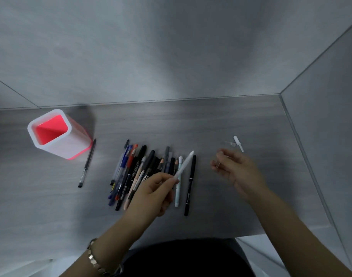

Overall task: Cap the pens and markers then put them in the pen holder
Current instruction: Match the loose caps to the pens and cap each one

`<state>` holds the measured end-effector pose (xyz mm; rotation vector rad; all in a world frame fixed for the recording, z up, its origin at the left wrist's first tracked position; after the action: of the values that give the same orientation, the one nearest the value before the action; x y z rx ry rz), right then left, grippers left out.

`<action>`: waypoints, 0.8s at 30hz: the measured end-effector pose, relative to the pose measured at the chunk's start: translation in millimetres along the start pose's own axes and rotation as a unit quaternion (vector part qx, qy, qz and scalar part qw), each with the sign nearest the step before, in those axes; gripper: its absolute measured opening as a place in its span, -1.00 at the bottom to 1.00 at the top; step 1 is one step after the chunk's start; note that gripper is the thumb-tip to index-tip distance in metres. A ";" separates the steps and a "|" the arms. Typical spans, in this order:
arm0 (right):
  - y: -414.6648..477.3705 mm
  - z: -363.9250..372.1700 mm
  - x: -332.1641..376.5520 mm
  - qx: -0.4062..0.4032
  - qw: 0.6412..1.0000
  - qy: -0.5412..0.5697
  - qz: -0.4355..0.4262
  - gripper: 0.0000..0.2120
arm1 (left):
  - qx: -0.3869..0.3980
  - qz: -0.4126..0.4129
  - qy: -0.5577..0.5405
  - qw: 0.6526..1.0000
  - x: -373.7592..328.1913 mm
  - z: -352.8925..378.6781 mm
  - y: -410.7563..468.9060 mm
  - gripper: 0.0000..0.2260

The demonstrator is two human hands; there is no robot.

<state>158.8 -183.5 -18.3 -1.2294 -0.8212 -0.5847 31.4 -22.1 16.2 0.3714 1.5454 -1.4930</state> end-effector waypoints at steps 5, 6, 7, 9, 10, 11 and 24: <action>11.3 -24.8 -1.6 -0.079 0.973 -0.216 0.004 -0.84 | -0.001 -0.007 0.010 1.000 0.5 2.1 -3.6 -0.84; 21.5 -38.9 4.0 -0.125 0.943 -0.307 -0.020 -0.80 | -0.002 -0.007 0.016 1.000 0.7 1.9 -3.2 -0.84; 30.1 -48.5 12.7 -0.157 0.910 -0.382 -0.045 -0.77 | -0.002 -0.006 0.022 1.000 0.3 1.8 -3.2 -0.84; 45.4 -61.7 29.4 -0.201 0.853 -0.476 -0.076 -0.76 | -0.001 -0.002 0.027 1.000 -1.4 1.7 -3.0 -0.84; 52.9 -63.1 35.8 -0.204 0.835 -0.503 -0.090 -0.75 | -0.003 -0.001 0.028 1.000 -2.1 1.1 -2.6 -0.84; 60.4 -61.7 40.4 -0.197 0.820 -0.528 -0.102 -0.73 | -0.006 0.000 0.028 1.000 -2.6 0.0 -2.0 -0.83; 68.2 -55.1 33.9 -0.179 0.858 -0.469 -0.105 -0.73 | -0.053 0.001 0.049 0.997 -2.4 -13.3 1.9 -0.84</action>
<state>244.2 -218.3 -37.0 -1.8123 -1.7397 -0.2799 28.7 -8.7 14.7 0.3898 1.6935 -1.4025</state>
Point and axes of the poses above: each hand's wrist, its own y-axis towards the middle knuckle, its own z-axis out of the palm, x = y × z, the point moved 7 cm from there along y, towards the middle knuckle, and after that the axes turned 7 degrees about -y, right-handed, at the moved point
